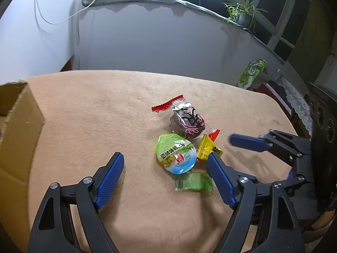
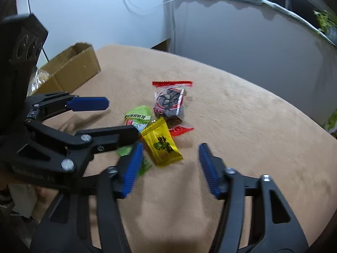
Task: Organize snacks
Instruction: 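Grasp the green round candy packet with the left tool while the right tool grasps the yellow packet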
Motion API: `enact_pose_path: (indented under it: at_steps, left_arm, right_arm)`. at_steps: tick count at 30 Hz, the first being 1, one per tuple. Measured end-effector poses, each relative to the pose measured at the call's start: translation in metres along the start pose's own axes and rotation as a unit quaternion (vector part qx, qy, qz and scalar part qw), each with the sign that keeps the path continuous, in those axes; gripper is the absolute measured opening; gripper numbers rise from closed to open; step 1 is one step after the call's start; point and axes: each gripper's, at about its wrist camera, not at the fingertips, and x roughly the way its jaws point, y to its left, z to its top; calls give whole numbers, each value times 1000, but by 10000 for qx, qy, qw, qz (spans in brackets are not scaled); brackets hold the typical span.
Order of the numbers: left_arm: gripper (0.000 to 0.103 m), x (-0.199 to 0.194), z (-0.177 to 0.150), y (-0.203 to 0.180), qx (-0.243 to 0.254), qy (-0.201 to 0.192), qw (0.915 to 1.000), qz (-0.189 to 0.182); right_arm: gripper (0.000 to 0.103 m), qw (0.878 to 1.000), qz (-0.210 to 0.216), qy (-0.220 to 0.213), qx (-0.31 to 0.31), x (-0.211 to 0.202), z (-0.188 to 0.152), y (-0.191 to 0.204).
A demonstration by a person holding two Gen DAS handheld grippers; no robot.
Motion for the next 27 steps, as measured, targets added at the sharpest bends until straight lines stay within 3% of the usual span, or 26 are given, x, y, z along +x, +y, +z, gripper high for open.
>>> enact_pose_path:
  at_steps: [1,2,3,5,10,19,27]
  left_arm:
    - [79,2,-1,0,7,9,10000,-25]
    - [74,3,-2,1,17,8,10000,-77]
    - [68,6,-4,2,15,52,9999,-130]
    - [34,7,-5,3,40,41,9998,-172]
    - [26,6,-5,5,114,84,9990,-416]
    - [25,-6,-3,6,150,-183,9984,-509]
    - [25,-46,-11,-8,270,-490,9975,-428]
  right_arm:
    - [41,10000,4,14,-4,3,0,0]
    - [29,10000,-8,14,-2,5,-1,0]
    - [26,10000,-47,-11,7,4,-2,0]
    - [26,10000,2,-44,64,2,-4,-1]
    - [25,9996,-41,-144,236,-5,-11,-4]
    - [25,9963,-106,-466,718,-35,-29,-9]
    - [25,9921,-134,-755,993,-72,-51,-2]
